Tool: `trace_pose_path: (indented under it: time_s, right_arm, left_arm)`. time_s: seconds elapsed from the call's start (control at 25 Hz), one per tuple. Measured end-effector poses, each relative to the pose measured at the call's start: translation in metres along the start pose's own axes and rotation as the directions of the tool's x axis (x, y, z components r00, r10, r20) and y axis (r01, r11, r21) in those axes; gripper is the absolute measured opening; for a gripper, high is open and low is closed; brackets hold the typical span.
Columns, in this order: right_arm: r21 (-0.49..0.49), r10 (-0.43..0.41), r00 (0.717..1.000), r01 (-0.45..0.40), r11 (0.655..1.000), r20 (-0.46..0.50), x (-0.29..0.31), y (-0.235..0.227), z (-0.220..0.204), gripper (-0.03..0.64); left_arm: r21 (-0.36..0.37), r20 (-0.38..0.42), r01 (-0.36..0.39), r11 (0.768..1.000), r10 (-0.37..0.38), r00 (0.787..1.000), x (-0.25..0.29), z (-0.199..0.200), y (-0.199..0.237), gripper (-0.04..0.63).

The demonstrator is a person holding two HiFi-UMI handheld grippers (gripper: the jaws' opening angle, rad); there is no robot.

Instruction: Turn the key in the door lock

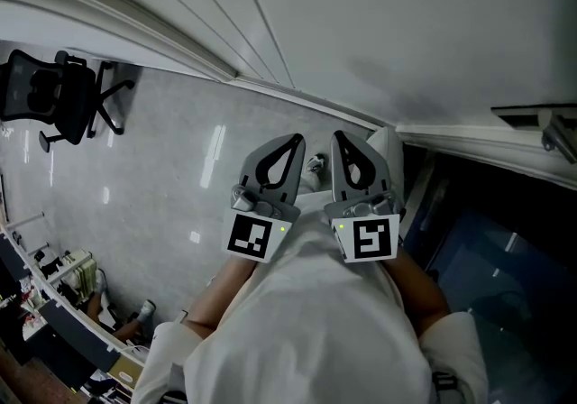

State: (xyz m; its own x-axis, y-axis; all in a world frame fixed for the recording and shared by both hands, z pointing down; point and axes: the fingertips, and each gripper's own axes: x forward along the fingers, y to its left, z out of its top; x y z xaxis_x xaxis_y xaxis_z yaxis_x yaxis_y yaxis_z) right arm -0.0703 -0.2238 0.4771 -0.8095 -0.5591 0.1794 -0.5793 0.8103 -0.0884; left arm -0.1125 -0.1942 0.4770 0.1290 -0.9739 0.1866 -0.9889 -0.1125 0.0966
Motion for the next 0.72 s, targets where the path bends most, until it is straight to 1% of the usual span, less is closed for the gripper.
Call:
trace_pose_path:
  time_s: [0.24, 0.72]
  right_arm:
    - [-0.02, 0.043, 0.999, -0.043, 0.999, -0.007, -0.001, 0.013, -0.002, 0.003]
    - [-0.012, 0.011, 1.0, -0.012, 1.0, -0.018, -0.007, 0.012, -0.005, 0.003]
  left_arm:
    - [-0.005, 0.001, -0.02, 1.0, 0.02, 1.0, -0.004, -0.001, 0.002, 0.006]
    - [-0.007, 0.001, 0.018, 1.0, -0.018, 1.0, -0.005, -0.002, -0.005, 0.005]
